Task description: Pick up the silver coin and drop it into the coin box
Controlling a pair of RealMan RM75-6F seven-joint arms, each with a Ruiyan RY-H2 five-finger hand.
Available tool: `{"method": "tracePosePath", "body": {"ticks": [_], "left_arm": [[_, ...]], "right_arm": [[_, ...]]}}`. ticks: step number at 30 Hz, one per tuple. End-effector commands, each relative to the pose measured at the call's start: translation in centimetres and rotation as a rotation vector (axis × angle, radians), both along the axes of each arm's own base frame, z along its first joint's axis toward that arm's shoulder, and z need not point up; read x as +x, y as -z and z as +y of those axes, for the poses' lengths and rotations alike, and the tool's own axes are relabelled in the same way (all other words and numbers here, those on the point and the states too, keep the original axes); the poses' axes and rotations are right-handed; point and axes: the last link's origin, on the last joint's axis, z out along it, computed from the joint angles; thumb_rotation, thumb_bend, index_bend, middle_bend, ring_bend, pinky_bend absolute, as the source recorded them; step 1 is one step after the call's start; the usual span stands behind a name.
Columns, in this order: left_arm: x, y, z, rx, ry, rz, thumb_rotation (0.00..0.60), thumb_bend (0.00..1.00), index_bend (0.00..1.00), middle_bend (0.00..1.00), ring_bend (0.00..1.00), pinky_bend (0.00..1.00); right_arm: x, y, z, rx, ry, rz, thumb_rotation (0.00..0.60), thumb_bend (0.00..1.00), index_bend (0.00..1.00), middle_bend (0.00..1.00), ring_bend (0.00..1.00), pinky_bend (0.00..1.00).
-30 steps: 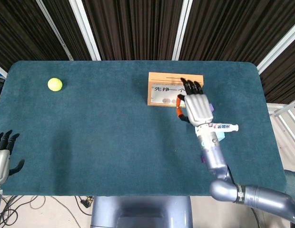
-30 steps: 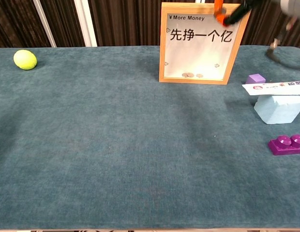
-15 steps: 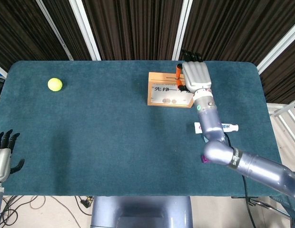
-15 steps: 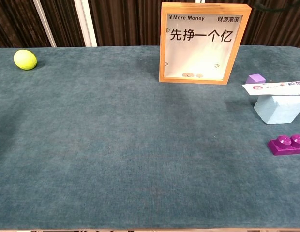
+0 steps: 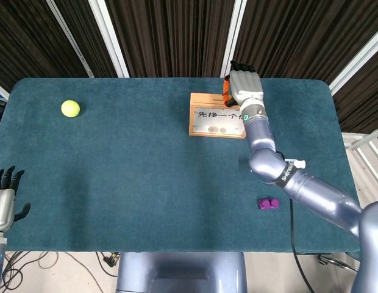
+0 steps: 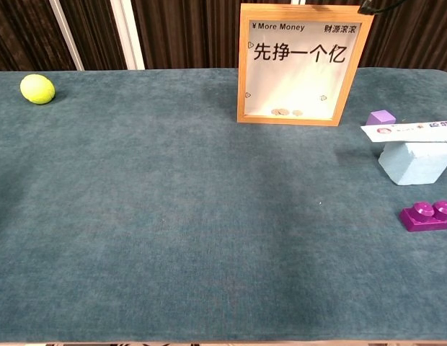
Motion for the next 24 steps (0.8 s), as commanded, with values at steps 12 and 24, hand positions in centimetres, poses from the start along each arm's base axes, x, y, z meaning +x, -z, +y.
{"method": "tracePosePath", "body": {"ticks": [12, 24], "left_arm": [[-0.14, -0.21, 0.01, 0.007, -0.016, 0.0, 0.6, 0.27, 0.14, 0.03, 0.0, 0.0], [-0.06, -0.23, 0.03, 0.012, -0.019, -0.002, 0.6, 0.27, 0.14, 0.03, 0.0, 0.0]], "right_arm": [[-0.15, 1.65, -1.05, 0.004, 0.023, 0.066, 0.6, 0.49, 0.81, 0.04, 0.0, 0.0], [0.12, 0.73, -0.87, -0.011, 0.036, 0.054, 0.6, 0.49, 0.81, 0.04, 0.0, 0.0]]}}
